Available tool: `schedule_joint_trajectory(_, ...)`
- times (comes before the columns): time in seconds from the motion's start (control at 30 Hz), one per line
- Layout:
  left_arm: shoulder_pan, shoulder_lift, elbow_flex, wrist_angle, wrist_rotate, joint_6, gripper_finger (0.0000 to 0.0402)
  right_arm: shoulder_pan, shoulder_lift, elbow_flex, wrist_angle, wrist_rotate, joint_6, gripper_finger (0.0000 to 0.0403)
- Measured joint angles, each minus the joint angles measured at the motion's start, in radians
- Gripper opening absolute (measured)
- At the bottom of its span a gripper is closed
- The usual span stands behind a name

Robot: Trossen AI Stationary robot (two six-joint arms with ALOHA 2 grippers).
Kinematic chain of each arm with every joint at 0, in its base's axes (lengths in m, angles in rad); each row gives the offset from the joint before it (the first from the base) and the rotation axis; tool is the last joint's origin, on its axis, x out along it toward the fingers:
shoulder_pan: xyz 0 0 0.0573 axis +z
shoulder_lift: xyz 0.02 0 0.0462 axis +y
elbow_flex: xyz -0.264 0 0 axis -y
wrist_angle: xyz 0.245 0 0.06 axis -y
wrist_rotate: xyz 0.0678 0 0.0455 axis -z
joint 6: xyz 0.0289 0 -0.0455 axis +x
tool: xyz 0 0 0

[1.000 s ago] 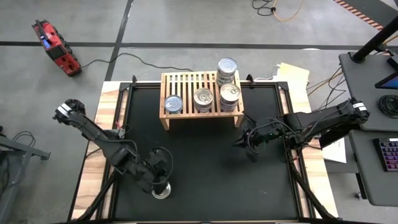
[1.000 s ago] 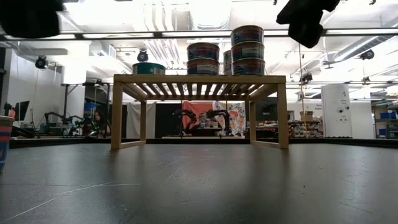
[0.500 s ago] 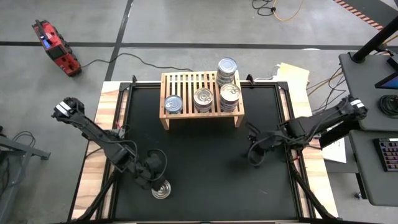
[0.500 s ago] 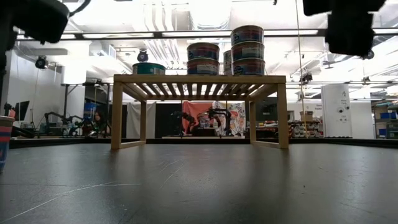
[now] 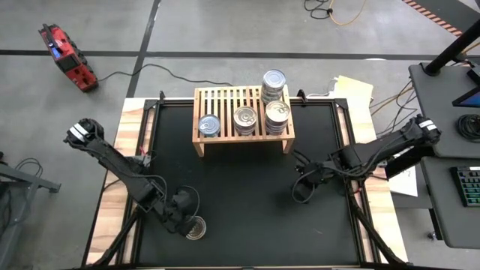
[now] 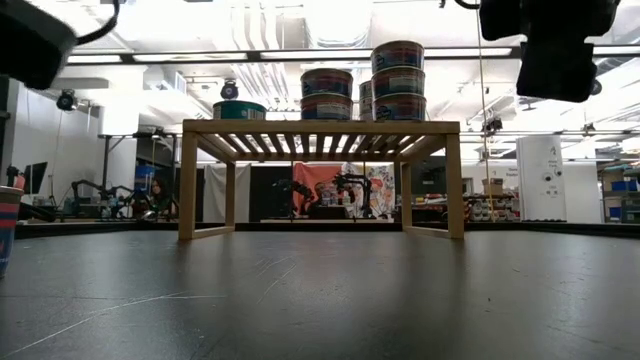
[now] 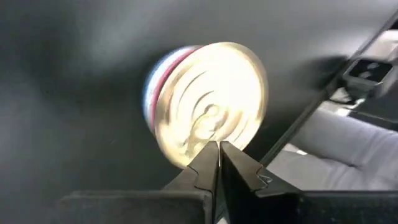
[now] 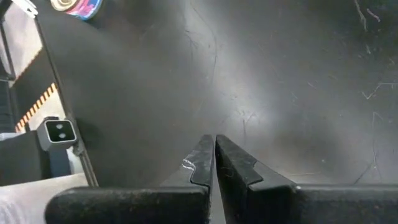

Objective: Stack canned seafood by type on shelf
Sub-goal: Stack the blue pink tuna can on top of the blue pink tuna can on the shelf

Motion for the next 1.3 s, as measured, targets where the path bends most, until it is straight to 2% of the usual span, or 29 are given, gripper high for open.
schedule_joint_trajectory(0.17,-0.032,0.044,0.004,-0.037,0.007,-0.010,0.0000,0.000,0.026,0.000,0.002,0.000,-0.016,0.0009)
schedule_joint_trajectory(0.27,-0.037,0.070,0.004,-0.036,0.045,-0.035,0.0000,0.000,0.040,0.000,0.002,0.000,-0.017,0.0009)
schedule_joint_trajectory(0.63,-0.038,0.083,0.053,-0.068,0.061,-0.056,0.0000,0.000,0.068,0.000,0.013,-0.001,-0.030,0.0009)
schedule_joint_trajectory(0.7,-0.042,0.081,0.088,-0.133,0.077,-0.047,0.0000,0.000,0.068,0.000,0.013,-0.001,-0.031,0.0009)
schedule_joint_trajectory(0.8,-0.056,0.101,0.132,-0.358,0.130,-0.044,0.0000,0.000,0.070,0.000,0.013,-0.001,-0.034,0.0009)
schedule_joint_trajectory(0.87,-0.063,0.121,0.141,-0.425,0.132,-0.035,0.0000,0.000,0.070,0.000,0.013,0.000,-0.040,0.0009)
schedule_joint_trajectory(0.97,-0.062,0.155,0.135,-0.366,0.131,-0.029,0.0000,0.000,0.071,0.000,0.015,-0.001,-0.041,0.0009)
schedule_joint_trajectory(1.17,-0.041,0.260,0.143,-0.104,0.123,-0.050,0.0000,0.000,0.071,0.000,0.017,-0.001,-0.030,0.0009)
schedule_joint_trajectory(1.3,-0.008,0.343,0.183,-0.006,-0.008,-0.030,0.0000,0.000,0.071,0.000,0.020,-0.001,-0.031,0.0009)
